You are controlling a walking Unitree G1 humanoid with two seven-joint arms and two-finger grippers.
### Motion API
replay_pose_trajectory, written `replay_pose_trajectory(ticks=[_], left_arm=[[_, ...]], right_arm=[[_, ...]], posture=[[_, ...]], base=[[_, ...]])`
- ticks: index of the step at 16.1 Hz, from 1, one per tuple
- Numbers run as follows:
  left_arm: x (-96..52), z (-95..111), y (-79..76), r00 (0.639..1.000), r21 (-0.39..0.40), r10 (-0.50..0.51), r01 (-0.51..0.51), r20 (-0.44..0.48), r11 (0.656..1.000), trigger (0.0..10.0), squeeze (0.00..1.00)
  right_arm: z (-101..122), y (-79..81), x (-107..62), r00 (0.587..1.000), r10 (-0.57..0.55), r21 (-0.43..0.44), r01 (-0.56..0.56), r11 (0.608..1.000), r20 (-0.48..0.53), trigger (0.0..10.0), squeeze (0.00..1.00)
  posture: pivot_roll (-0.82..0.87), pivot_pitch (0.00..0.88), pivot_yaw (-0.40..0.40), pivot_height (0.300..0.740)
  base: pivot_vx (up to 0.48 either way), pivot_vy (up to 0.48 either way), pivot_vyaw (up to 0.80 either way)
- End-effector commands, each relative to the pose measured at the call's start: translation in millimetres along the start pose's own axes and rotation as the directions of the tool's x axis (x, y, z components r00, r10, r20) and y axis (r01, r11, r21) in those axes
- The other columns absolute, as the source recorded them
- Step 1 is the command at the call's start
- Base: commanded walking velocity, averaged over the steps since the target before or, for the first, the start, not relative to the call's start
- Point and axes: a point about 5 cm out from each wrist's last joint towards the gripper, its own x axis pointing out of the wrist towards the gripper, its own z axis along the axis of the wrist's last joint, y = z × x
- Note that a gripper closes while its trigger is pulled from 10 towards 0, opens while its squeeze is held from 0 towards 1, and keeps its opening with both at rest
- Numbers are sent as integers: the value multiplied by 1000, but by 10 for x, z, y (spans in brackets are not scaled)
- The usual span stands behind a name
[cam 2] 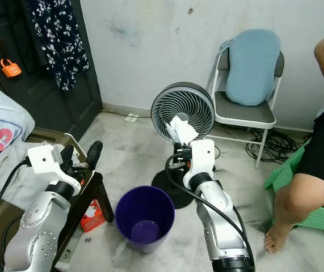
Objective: Clean up the room
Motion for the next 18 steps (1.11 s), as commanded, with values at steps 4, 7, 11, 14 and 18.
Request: replay_pose_trajectory(ticks=[4,7,11,14,18], left_arm=[[2,3,-7,1000,15,-16,16,-7,1000,10000,0],[-13,16,-34,999,16,-47,47,2,999,10000,0],[-18,19,-49,998,17,-62,62,7,998,10000,0],[-18,16,-54,998,16,-67,67,7,998,10000,0],[-16,17,-53,998,18,-70,70,7,997,10000,0]], right_arm=[[46,70,66,1000,4,8,-5,1000,18,10000,0],[54,91,76,1000,8,13,-8,1000,23,10000,0],[53,84,81,1000,6,10,-6,1000,24,10000,0],[56,79,81,1000,3,8,-4,1000,24,10000,0],[51,71,86,1000,-7,7,7,1000,24,10000,0]], posture=[[-37,0,-14,740],[-34,0,-18,740],[-34,0,-22,740],[-34,0,-23,740],[-36,0,-19,740]], base=[[0,0,800],[0,0,533],[190,0,0],[274,0,0],[308,0,0]])
